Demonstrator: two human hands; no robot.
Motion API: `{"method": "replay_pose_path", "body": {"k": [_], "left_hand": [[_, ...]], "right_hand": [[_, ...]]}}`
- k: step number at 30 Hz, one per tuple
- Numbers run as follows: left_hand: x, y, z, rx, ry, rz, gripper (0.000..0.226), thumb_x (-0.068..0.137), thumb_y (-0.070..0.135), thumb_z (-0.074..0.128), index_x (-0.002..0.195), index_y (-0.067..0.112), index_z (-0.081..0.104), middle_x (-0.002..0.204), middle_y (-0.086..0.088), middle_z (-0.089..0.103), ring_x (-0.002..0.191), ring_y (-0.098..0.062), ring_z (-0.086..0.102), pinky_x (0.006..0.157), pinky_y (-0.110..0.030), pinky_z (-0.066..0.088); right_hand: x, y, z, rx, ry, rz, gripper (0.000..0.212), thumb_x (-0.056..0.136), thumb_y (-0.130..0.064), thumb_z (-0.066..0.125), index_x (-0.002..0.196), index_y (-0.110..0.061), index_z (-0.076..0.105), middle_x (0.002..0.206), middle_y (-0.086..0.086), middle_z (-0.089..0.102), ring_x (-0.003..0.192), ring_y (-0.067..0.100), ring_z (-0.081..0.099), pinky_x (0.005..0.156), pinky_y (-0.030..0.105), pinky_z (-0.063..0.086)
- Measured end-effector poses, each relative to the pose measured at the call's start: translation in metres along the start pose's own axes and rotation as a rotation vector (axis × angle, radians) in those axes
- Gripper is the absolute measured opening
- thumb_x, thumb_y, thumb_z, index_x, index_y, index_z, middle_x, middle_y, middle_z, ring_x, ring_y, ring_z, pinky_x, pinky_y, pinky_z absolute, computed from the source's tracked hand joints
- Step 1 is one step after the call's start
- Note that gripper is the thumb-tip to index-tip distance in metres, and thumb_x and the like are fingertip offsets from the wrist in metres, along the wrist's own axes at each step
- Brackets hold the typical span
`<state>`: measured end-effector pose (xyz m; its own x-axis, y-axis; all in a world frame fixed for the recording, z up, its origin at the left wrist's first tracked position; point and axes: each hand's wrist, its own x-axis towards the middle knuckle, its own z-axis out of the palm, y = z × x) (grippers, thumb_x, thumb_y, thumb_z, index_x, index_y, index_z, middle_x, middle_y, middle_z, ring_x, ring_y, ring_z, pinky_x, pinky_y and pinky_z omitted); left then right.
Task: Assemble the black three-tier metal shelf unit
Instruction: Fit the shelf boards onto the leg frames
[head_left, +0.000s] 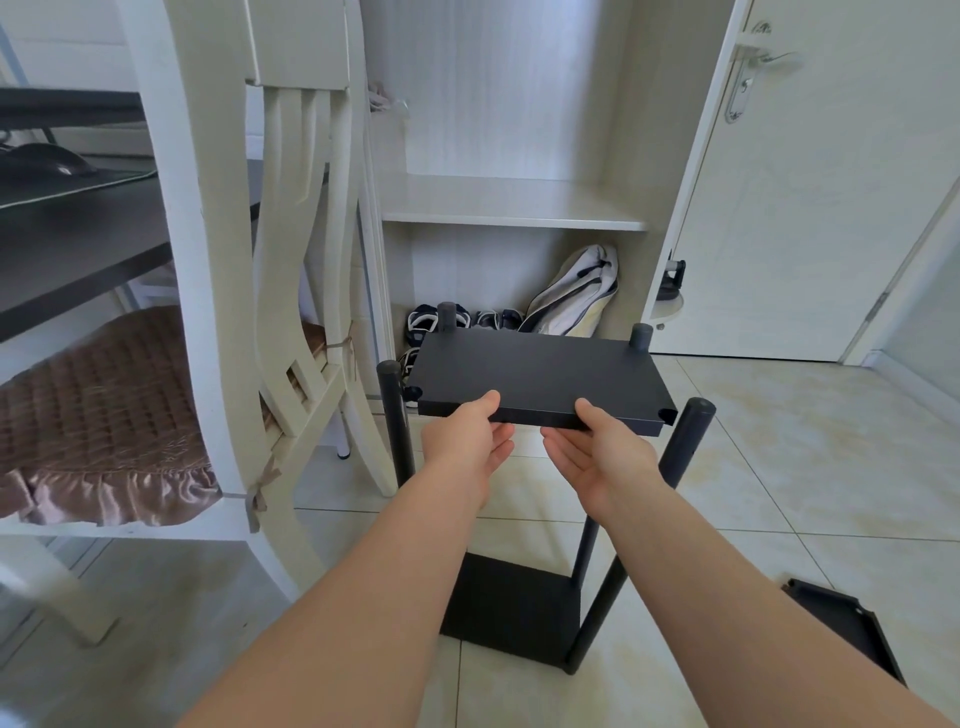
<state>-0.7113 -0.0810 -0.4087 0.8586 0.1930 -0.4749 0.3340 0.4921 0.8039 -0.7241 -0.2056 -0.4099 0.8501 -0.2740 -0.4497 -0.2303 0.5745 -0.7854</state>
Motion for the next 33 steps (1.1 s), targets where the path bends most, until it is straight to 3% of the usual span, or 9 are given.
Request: {"method": "replay_pose_path", "body": {"k": [3, 5, 7, 9, 11, 14, 16, 24, 33], "left_hand": [[-0.001, 0.009, -0.009, 0.174, -0.067, -0.055, 0.037, 0.09, 0.036, 0.073, 0.115, 0.012, 0.061, 0.105, -0.008, 0.072, 0.092, -0.019, 0.07, 0.072, -0.031, 0.058], [-0.002, 0.016, -0.024, 0.526, -0.115, -0.108, 0.044, 0.085, 0.047, 0.075, 0.111, 0.014, 0.062, 0.106, -0.005, 0.071, 0.094, -0.019, 0.07, 0.078, -0.033, 0.058], [-0.001, 0.02, -0.044, 0.932, -0.102, -0.135, 0.038, 0.087, 0.043, 0.073, 0.107, 0.014, 0.06, 0.107, -0.004, 0.069, 0.095, -0.019, 0.069, 0.08, -0.032, 0.057], [0.005, 0.023, -0.057, 1.071, 0.029, -0.094, 0.028, 0.093, 0.031, 0.067, 0.111, 0.012, 0.057, 0.109, -0.009, 0.067, 0.094, -0.02, 0.067, 0.073, -0.03, 0.055], [0.016, 0.027, -0.066, 0.944, 0.194, 0.041, 0.031, 0.096, 0.019, 0.062, 0.125, 0.007, 0.056, 0.116, -0.013, 0.063, 0.095, -0.024, 0.062, 0.066, -0.028, 0.049], [0.03, 0.032, -0.072, 0.715, 0.22, 0.329, 0.046, 0.099, 0.011, 0.056, 0.144, 0.017, 0.045, 0.139, -0.006, 0.052, 0.124, -0.027, 0.053, 0.092, -0.033, 0.044], [0.033, 0.034, -0.072, 0.673, 0.156, 0.433, 0.041, 0.102, 0.013, 0.052, 0.142, 0.021, 0.049, 0.141, -0.001, 0.054, 0.131, -0.026, 0.05, 0.106, -0.04, 0.04], [0.03, 0.032, -0.075, 0.584, 0.134, 0.432, 0.022, 0.099, 0.014, 0.058, 0.121, 0.018, 0.057, 0.113, 0.003, 0.065, 0.109, -0.02, 0.061, 0.103, -0.044, 0.049], [0.03, 0.026, -0.076, 0.554, 0.111, 0.431, 0.013, 0.096, 0.016, 0.064, 0.102, 0.024, 0.057, 0.104, 0.005, 0.065, 0.106, -0.018, 0.062, 0.103, -0.045, 0.05]], "right_hand": [[0.003, 0.005, 0.002, 0.035, 0.025, 0.013, 0.029, 0.094, -0.014, 0.071, 0.118, -0.002, 0.061, 0.095, 0.022, 0.074, 0.072, 0.027, 0.077, 0.061, 0.032, 0.063], [0.004, 0.007, 0.002, 0.063, 0.032, 0.021, 0.031, 0.094, -0.014, 0.071, 0.12, -0.002, 0.06, 0.097, 0.022, 0.073, 0.074, 0.028, 0.077, 0.063, 0.033, 0.063], [0.006, 0.008, 0.003, 0.078, 0.03, 0.03, 0.032, 0.095, -0.014, 0.071, 0.122, -0.002, 0.059, 0.098, 0.022, 0.073, 0.073, 0.028, 0.077, 0.062, 0.034, 0.063], [0.005, 0.008, 0.003, 0.081, 0.024, 0.037, 0.032, 0.095, -0.014, 0.07, 0.122, -0.001, 0.059, 0.097, 0.022, 0.073, 0.074, 0.028, 0.077, 0.061, 0.034, 0.063], [0.005, 0.008, 0.004, 0.087, 0.021, 0.039, 0.032, 0.095, -0.013, 0.07, 0.122, -0.001, 0.058, 0.096, 0.022, 0.073, 0.076, 0.029, 0.076, 0.06, 0.034, 0.063], [0.005, 0.008, 0.005, 0.088, 0.02, 0.042, 0.032, 0.095, -0.012, 0.069, 0.123, 0.0, 0.058, 0.097, 0.022, 0.073, 0.079, 0.031, 0.076, 0.06, 0.034, 0.063], [0.006, 0.008, 0.005, 0.086, 0.02, 0.043, 0.032, 0.095, -0.012, 0.069, 0.123, 0.0, 0.058, 0.098, 0.023, 0.072, 0.08, 0.031, 0.076, 0.06, 0.034, 0.063], [0.01, 0.01, 0.005, 0.104, 0.028, 0.038, 0.036, 0.095, -0.011, 0.069, 0.126, 0.0, 0.056, 0.1, 0.023, 0.071, 0.08, 0.031, 0.075, 0.056, 0.033, 0.062], [0.006, 0.005, 0.002, 0.086, 0.014, 0.037, 0.027, 0.096, -0.009, 0.068, 0.119, 0.0, 0.058, 0.102, 0.024, 0.071, 0.085, 0.032, 0.075, 0.071, 0.037, 0.063]]}}
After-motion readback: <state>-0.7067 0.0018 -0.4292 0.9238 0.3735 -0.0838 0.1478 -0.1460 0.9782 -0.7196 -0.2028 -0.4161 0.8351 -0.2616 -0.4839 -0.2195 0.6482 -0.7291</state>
